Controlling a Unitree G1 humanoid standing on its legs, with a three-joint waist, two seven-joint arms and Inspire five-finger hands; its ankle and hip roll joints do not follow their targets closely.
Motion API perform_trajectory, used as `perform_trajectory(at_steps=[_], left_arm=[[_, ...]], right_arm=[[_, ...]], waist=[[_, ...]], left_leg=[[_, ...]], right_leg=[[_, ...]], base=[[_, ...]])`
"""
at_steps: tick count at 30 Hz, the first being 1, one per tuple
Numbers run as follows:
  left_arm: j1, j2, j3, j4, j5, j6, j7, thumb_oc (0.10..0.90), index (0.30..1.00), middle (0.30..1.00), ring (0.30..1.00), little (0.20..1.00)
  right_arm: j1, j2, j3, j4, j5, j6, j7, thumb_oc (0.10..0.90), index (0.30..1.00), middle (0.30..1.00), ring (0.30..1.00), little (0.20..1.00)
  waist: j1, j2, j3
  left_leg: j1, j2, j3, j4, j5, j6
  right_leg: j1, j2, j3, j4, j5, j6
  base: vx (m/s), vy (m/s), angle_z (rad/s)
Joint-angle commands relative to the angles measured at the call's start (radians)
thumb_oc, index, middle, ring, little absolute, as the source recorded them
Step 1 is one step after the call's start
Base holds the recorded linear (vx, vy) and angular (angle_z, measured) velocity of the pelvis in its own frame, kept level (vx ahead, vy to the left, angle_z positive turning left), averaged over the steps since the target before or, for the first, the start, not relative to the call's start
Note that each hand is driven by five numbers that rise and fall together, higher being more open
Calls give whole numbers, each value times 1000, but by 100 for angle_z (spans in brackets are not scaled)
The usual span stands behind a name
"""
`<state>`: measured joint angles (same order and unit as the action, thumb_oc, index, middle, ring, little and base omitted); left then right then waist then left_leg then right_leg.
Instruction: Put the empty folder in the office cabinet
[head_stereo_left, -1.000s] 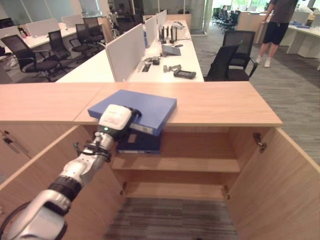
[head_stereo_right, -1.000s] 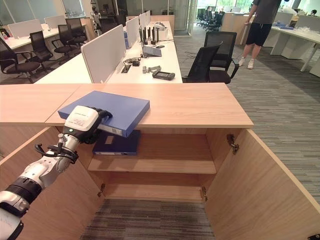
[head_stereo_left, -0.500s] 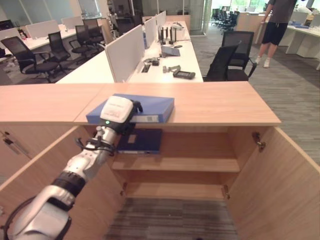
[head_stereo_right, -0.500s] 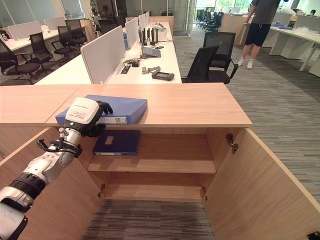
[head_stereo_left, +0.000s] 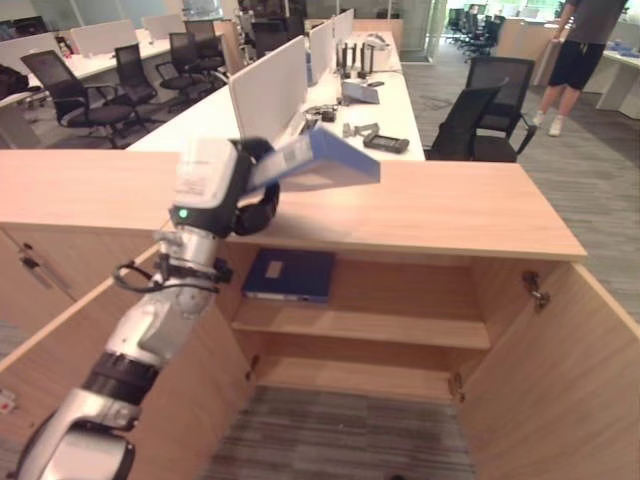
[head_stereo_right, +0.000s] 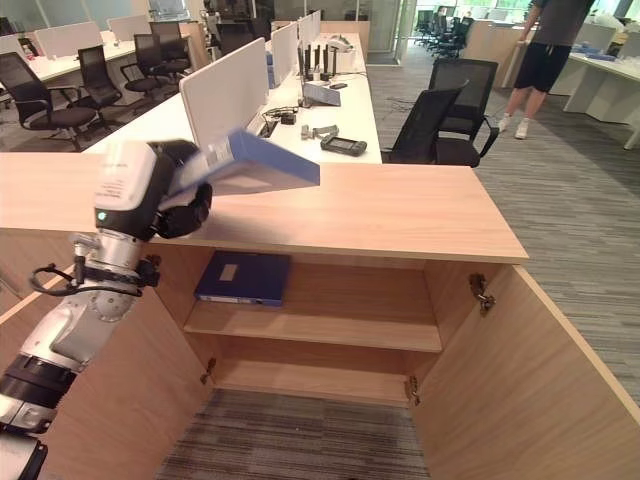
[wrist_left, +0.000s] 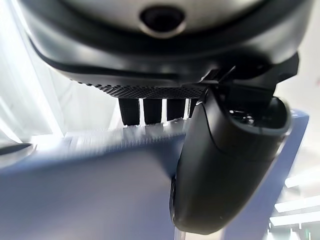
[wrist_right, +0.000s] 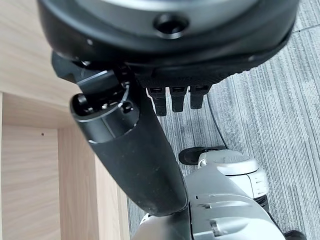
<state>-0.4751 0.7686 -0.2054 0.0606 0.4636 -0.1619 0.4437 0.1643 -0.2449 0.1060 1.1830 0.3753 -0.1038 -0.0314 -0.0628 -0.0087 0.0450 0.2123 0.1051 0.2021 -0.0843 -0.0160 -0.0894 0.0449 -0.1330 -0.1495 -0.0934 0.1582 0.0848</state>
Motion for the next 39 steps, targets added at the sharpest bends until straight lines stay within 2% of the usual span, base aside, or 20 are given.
perform_trajectory(at_steps=[1,2,4,5,6,7,10,11,14,16,18,23,25,28,35,38,39], left_arm=[[-193,25,154,-95,-139,-88,61,400,300,300,300,300],[-187,25,160,-101,-142,-87,57,400,300,300,300,300],[-150,2,206,-197,-282,-142,28,400,300,300,300,300],[-126,-21,223,-244,-417,-189,-15,400,300,300,300,300],[-122,-20,228,-247,-425,-190,-22,400,300,300,300,300],[-90,-28,252,-299,-597,-229,-100,400,300,300,300,300],[-67,-28,269,-322,-670,-242,-141,400,300,300,300,300],[-37,-21,291,-351,-761,-253,-193,400,300,300,300,300],[8,-32,314,-380,-900,-263,-246,400,300,300,300,300],[49,-50,337,-421,-990,-266,-295,400,300,300,300,300],[110,-84,341,-483,-1142,-265,-378,400,300,300,300,300],[198,-65,334,-527,-1280,-226,-495,400,300,300,300,300],[200,-64,337,-527,-1284,-226,-499,400,300,300,300,300],[257,-23,325,-536,-1346,-184,-563,400,300,300,300,300],[323,40,294,-527,-1419,-128,-633,400,300,300,300,300],[340,83,270,-512,-1462,-97,-660,400,300,300,300,300],[348,127,269,-502,-1479,-75,-679,400,300,300,300,300]], right_arm=[[-106,-9,26,-21,30,-34,32,800,900,900,900,900],[-106,-11,27,-21,30,-34,32,800,900,900,900,900],[-114,-13,34,-39,27,-31,45,800,900,900,900,900],[-123,-17,36,-54,26,-29,49,800,900,900,900,900],[-122,-19,37,-55,25,-28,49,800,900,900,900,900],[-125,-22,38,-73,25,-23,56,800,900,900,900,900],[-126,-25,39,-80,22,-20,61,800,900,900,900,900],[-126,-28,44,-91,17,-18,67,800,900,900,900,900],[-130,-29,54,-98,9,-15,72,800,900,900,900,900],[-134,-32,58,-101,6,-12,74,800,900,900,900,900],[-138,-27,68,-105,3,-13,75,800,900,900,900,900],[-145,-31,81,-111,-13,-18,82,800,900,900,900,900],[-145,-31,83,-111,-13,-18,82,800,900,900,900,900],[-154,-32,81,-117,-6,-22,86,800,900,900,900,900],[-163,-43,81,-186,20,-31,87,800,900,900,900,900],[-174,-56,77,-229,40,-38,82,800,900,900,900,900],[-180,-66,71,-254,55,-42,81,800,900,900,900,900]], waist=[[-1,38,24],[-2,39,24],[7,41,24],[14,42,24],[13,43,24],[23,45,24],[26,46,24],[33,47,24],[43,48,25],[50,49,24],[60,51,30],[71,54,33],[70,54,32],[76,57,34],[79,60,36],[78,62,37],[79,63,37]], left_leg=[[0,-17,-25,-3,-39,-6],[0,-17,-25,-3,-39,-6],[0,-16,-32,-3,-37,-5],[-1,-15,-38,-3,-35,-5],[-1,-15,-38,-3,-35,-5],[-3,-14,-45,-3,-32,-5],[-4,-14,-49,-3,-31,-5],[-5,-14,-52,-3,-29,-6],[-7,-13,-58,-3,-26,-7],[-11,-13,-61,-3,-22,-7],[-10,-13,-64,-3,-22,-7],[-14,-12,-71,-3,-19,-7],[-14,-12,-70,-3,-19,-7],[-14,-12,-70,-3,-18,-6],[-12,-12,-68,-3,-17,-6],[-12,-12,-67,-3,-15,-5],[-13,-11,-66,-3,-15,-5]], right_leg=[[119,-12,9,69,-211,87],[119,-12,9,69,-211,87],[121,-10,4,72,-215,83],[122,-9,2,74,-216,80],[122,-9,2,74,-216,80],[125,-7,-3,75,-219,75],[128,-6,-4,74,-221,74],[130,-6,-8,73,-222,72],[135,-4,-14,70,-223,69],[135,-3,-17,66,-221,68],[141,-2,-21,60,-221,66],[145,-1,-22,55,-219,63],[146,-1,-22,55,-219,63],[148,-2,-21,53,-217,62],[147,-1,-18,54,-215,63],[144,-1,-16,56,-213,63],[142,-2,-16,58,-212,64]], base=[[-5,-13,4],[-8,-26,4],[-23,-33,7],[-24,-22,10],[-24,-35,12],[-7,-21,9],[-13,-18,9],[-20,-19,9],[-24,-19,10],[-27,-17,10],[-37,-21,4],[-11,-6,1],[0,0,0],[0,0,0],[0,0,0],[0,0,0],[0,0,0]])
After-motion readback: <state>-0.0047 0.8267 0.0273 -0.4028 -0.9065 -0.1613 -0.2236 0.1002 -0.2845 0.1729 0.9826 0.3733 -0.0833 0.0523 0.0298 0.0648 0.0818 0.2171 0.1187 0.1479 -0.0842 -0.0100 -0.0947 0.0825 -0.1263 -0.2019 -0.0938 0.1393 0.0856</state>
